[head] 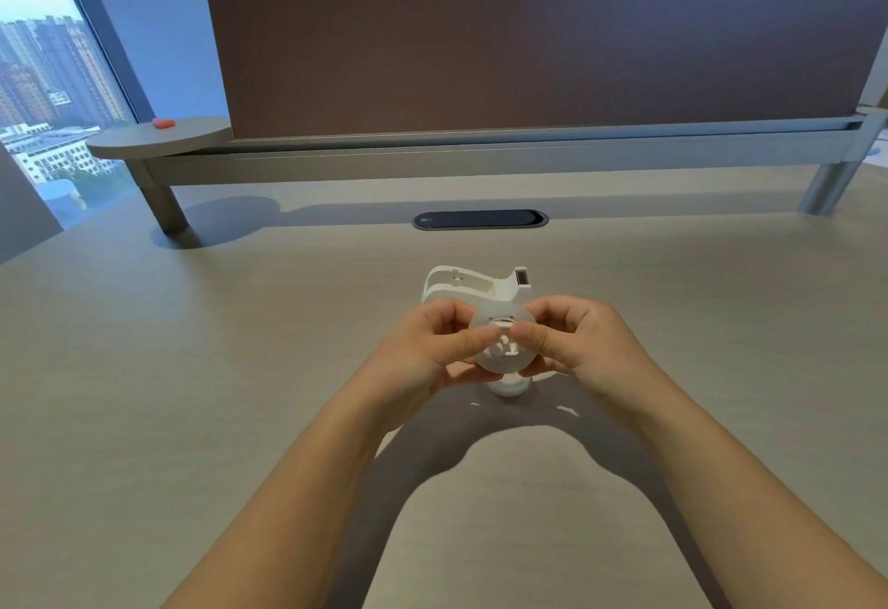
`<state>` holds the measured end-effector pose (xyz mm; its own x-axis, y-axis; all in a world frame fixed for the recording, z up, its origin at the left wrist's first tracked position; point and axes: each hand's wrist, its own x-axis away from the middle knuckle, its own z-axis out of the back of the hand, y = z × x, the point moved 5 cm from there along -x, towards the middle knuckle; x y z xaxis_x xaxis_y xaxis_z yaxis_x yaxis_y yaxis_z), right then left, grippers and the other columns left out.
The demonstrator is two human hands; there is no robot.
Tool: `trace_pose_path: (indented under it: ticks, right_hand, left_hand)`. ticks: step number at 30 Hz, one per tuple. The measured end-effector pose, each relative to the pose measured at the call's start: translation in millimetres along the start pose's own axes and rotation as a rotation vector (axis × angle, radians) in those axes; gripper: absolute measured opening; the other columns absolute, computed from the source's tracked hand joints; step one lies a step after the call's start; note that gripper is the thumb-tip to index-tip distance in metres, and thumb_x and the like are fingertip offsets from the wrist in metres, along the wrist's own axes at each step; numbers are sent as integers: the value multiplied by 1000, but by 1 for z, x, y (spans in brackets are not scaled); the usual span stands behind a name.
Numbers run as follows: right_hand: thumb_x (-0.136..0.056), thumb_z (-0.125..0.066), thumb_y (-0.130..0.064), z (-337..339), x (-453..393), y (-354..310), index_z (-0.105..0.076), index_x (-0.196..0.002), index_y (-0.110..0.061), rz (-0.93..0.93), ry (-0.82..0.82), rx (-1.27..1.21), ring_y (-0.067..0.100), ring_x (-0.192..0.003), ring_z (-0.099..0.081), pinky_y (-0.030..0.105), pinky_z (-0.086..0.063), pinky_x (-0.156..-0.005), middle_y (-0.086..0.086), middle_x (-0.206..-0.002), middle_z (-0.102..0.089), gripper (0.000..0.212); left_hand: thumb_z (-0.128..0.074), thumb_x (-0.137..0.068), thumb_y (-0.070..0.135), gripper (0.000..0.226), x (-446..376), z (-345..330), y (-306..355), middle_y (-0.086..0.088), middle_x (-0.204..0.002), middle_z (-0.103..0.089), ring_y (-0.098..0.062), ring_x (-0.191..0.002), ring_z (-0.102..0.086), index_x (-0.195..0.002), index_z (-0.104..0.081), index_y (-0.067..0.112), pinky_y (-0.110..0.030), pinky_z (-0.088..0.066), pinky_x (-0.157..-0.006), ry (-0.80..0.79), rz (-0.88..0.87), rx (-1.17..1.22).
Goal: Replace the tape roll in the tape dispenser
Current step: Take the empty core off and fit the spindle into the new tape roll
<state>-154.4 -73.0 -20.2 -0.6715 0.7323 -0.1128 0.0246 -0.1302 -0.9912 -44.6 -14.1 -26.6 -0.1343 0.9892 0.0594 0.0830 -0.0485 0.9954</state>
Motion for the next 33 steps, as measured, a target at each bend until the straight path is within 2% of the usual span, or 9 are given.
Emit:
trace_pose_path:
  ticks: [1, 5, 15, 21, 25, 29, 32, 33]
  right_hand:
    - [-76, -61, -9, 0, 0, 0, -63, -69, -15, 1, -2, 4, 8, -57, -63, 18, -56, -55, 2, -67, -65, 10]
    - [-76, -61, -6, -2, 0, 1, -63, -67, -13, 14, -18, 3, 4, -51, -61, 14, -52, -50, 5, -66, -63, 11]
    - [-77, -60, -5, -4, -2, -2, -60, -63, -22, 148, 90, 142, 0, -49, -59, 12, -51, -50, 0, -63, -62, 22]
    - [-79, -59, -7, -4, -1, 1, -58, -67, -27, 191, 128, 178, 6, -61, -61, 13, -52, -53, -6, -70, -61, 23]
    - [-79, -60, -8, -4, -2, 3, -59, -69, -30, 205, 136, 184, 7, -62, -61, 13, -52, -55, -6, -71, -63, 24]
    - [-83, -54, -14, -8, -5, 5, -63, -84, -32, 197, 129, 165, 8, -80, -61, 10, -51, -66, -6, -85, -65, 20]
    - [-89, -44, -21, -4, -11, 4, -59, -112, -19, 188, 189, 296, 3, -91, -52, 3, -41, -73, -2, -101, -54, 28]
    - [-89, -43, -21, -2, -14, 3, -55, -117, -17, 197, 224, 344, 5, -94, -50, 6, -39, -76, -1, -104, -51, 31]
  left_hand:
    - [-56, -79, 7, 3, 0, 1, 1, -7, -80, -61, -12, -67, -67, -77, -55, 5, -22, -58, -62, 8, 1, -12]
    - [-57, -77, 0, 11, 0, 3, 1, -7, -74, -59, -9, -59, -65, -70, -51, 6, -21, -58, -57, 40, -10, -38]
    - [-60, -77, 2, 15, 0, 5, 8, -8, -73, -53, -24, -73, -58, -67, -51, 8, -22, -58, -57, 186, -172, -213]
    - [-60, -76, 0, 16, 0, 4, 6, -7, -70, -54, -19, -66, -60, -66, -52, 8, -19, -57, -55, 233, -217, -222]
    - [-59, -77, 0, 12, -2, 6, 2, -5, -72, -56, -9, -61, -62, -69, -54, 8, -18, -57, -57, 189, -182, -154]
    - [-57, -79, 1, 14, -5, 11, 1, -3, -72, -56, -12, -68, -59, -76, -58, 14, -15, -54, -62, 163, -153, -139]
    - [-58, -80, 4, 13, -7, 24, 10, 2, -75, -59, -1, -64, -59, -86, -59, 16, -7, -48, -61, 255, -216, -253]
    - [-58, -80, 5, 14, -9, 29, 15, 4, -76, -59, -1, -65, -59, -90, -58, 15, -6, -47, -60, 290, -236, -281]
